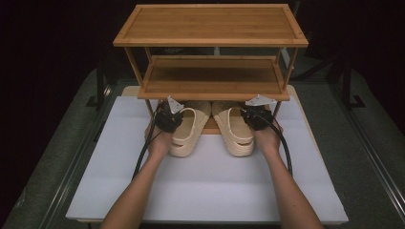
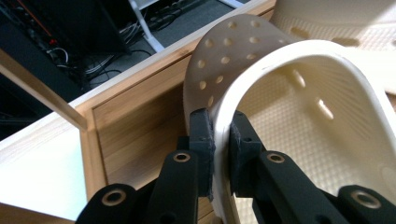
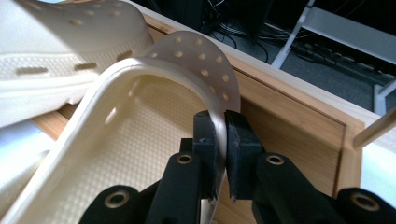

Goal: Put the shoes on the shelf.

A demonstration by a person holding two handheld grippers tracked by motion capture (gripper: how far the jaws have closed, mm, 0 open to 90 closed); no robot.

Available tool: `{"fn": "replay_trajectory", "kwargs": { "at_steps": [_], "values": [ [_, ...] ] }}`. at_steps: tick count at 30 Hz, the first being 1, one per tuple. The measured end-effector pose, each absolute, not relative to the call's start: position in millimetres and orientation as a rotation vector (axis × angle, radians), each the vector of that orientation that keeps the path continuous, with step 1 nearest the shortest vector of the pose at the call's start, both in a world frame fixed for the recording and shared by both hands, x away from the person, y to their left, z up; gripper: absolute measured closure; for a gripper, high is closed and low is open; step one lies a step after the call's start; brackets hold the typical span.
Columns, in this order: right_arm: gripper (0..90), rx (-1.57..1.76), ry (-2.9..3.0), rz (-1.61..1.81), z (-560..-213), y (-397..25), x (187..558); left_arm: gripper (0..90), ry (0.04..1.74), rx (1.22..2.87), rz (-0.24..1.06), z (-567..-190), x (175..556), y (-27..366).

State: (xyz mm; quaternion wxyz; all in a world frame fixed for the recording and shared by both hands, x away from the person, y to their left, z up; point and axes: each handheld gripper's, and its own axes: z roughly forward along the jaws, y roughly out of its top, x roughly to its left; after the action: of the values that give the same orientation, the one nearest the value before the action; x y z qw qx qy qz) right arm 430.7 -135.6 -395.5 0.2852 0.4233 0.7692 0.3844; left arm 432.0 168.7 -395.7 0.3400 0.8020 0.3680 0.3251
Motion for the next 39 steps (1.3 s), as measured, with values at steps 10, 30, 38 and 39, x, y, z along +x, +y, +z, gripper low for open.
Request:
{"fn": "replay_trajectory", "kwargs": {
  "at_steps": [10,30,38,39],
  "values": [
    [74.9,1.135,2.084,1.068,-395.9,-132.2,429.6,72.2,0.951,2.052,0.758,-395.3,431.8,170.0],
    [30.9,1.206,2.2,1.213,-368.3,-171.4,387.5,22.2,0.866,2.063,0.403,-363.9,395.1,228.0],
    [18.6,1.19,2.268,1.204,-375.1,-183.6,355.8,11.7,0.809,2.093,0.365,-371.5,367.4,245.5],
    [17.3,1.187,2.28,1.193,-376.5,-184.3,353.4,9.8,0.804,2.098,0.357,-374.5,364.5,246.6]
  ]
}}
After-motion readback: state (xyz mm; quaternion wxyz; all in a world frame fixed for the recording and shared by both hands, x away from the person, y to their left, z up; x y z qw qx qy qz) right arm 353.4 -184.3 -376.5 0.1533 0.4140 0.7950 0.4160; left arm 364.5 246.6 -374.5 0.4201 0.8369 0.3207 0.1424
